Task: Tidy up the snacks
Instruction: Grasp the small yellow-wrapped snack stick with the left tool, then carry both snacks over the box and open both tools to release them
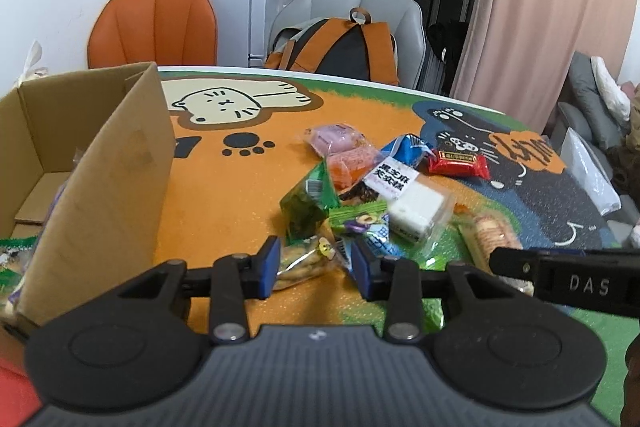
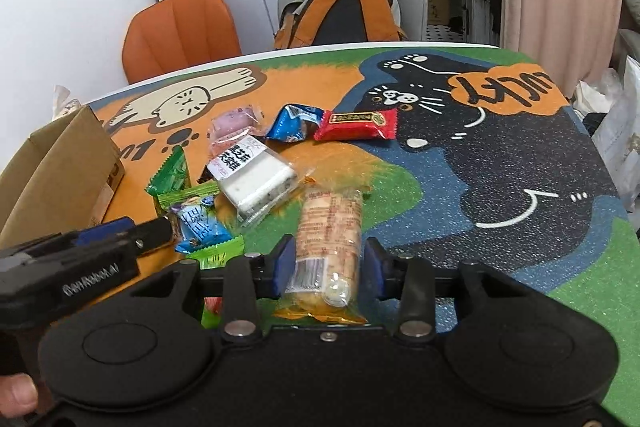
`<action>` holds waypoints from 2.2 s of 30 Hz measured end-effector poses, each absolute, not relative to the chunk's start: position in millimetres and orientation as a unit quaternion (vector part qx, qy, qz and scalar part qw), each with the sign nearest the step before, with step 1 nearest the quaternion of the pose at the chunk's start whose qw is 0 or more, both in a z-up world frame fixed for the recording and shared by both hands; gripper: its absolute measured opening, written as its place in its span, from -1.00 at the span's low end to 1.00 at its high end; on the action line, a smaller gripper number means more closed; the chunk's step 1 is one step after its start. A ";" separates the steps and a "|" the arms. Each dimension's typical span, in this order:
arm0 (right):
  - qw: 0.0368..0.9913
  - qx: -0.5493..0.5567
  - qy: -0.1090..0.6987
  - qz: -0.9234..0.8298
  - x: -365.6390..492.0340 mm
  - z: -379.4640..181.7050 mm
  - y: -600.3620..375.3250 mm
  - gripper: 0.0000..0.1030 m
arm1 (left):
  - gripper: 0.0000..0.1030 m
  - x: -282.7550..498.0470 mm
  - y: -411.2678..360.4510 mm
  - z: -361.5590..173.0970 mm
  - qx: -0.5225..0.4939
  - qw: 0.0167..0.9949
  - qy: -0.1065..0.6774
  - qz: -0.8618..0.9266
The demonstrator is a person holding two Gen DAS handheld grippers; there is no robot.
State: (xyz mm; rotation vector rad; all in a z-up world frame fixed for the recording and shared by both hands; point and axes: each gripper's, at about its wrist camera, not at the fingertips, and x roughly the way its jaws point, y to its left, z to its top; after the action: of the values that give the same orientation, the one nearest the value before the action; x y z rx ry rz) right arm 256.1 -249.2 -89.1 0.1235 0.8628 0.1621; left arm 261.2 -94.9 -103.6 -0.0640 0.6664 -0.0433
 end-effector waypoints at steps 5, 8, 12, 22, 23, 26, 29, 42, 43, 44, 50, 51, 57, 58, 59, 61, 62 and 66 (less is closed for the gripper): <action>0.902 0.055 0.419 0.085 261.1 -92.6 -242.2 -0.21 | -0.26 262.7 -97.4 -105.2 -0.018 0.946 0.325 -0.014; 0.901 0.050 0.422 0.084 264.1 -96.2 -239.5 -0.21 | -0.26 265.6 -99.6 -107.2 -0.007 0.945 0.326 -0.003; 0.899 0.044 0.426 0.087 261.9 -99.8 -238.2 -0.21 | -0.25 270.7 -95.9 -113.4 -0.014 0.937 0.349 0.000; 0.899 0.048 0.424 0.097 247.9 -97.1 -241.0 -0.29 | -0.65 251.9 -98.7 -117.3 -0.015 0.935 0.353 -0.019; 0.900 0.049 0.421 0.099 245.8 -95.8 -240.9 -0.29 | -0.66 249.7 -98.6 -116.9 -0.019 0.935 0.353 -0.025; 0.904 0.052 0.412 0.106 239.9 -89.2 -240.3 -0.29 | -0.66 242.7 -99.6 -114.6 -0.026 0.935 0.353 -0.036; 0.907 0.053 0.403 0.108 235.7 -81.8 -239.1 -0.29 | -0.66 234.9 -100.5 -108.7 -0.029 0.938 0.343 -0.040; 0.920 0.062 0.360 0.142 223.1 -44.2 -219.8 -0.29 | -0.66 207.6 -88.6 -54.6 -0.041 0.956 0.286 -0.046; 0.921 0.062 0.356 0.144 222.4 -41.0 -218.0 -0.29 | -0.66 205.6 -87.3 -50.4 -0.042 0.958 0.281 -0.046; 0.922 0.061 0.353 0.146 222.2 -37.8 -216.3 -0.29 | -0.66 203.7 -85.9 -46.1 -0.043 0.959 0.277 -0.045; 0.926 0.062 0.338 0.158 221.6 -23.8 -206.1 -0.29 | -0.66 196.6 -75.5 -26.4 -0.044 0.965 0.256 -0.039; 0.926 0.062 0.336 0.159 221.6 -22.9 -204.4 -0.29 | -0.66 195.8 -73.7 -24.0 -0.043 0.966 0.253 -0.036; 0.928 0.064 0.326 0.171 221.1 -15.4 -192.0 -0.29 | -0.66 189.3 -61.0 -12.5 -0.048 0.970 0.239 -0.025; 0.928 0.063 0.324 0.173 220.8 -14.2 -189.8 -0.29 | -0.66 188.8 -58.6 -10.6 -0.049 0.970 0.237 -0.023; 0.928 0.063 0.323 0.174 220.5 -13.3 -188.1 -0.29 | -0.66 187.9 -56.3 -8.9 -0.051 0.970 0.235 -0.021; 0.928 0.063 0.320 0.177 220.4 -11.8 -184.3 -0.29 | -0.66 185.3 -52.2 -5.3 -0.053 0.971 0.231 -0.018; 0.929 0.063 0.319 0.179 220.5 -11.1 -182.8 -0.29 | -0.66 184.7 -50.0 -4.0 -0.055 0.972 0.229 -0.016; 0.929 0.064 0.315 0.183 220.3 -9.0 -177.6 -0.29 | -0.66 183.6 -40.8 -0.4 -0.060 0.973 0.223 -0.009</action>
State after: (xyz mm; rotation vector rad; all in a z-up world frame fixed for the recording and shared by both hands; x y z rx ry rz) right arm 220.3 -177.6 -9.0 0.1314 0.6454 0.3758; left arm 183.6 -40.8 -0.4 -0.1209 0.4496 -0.0172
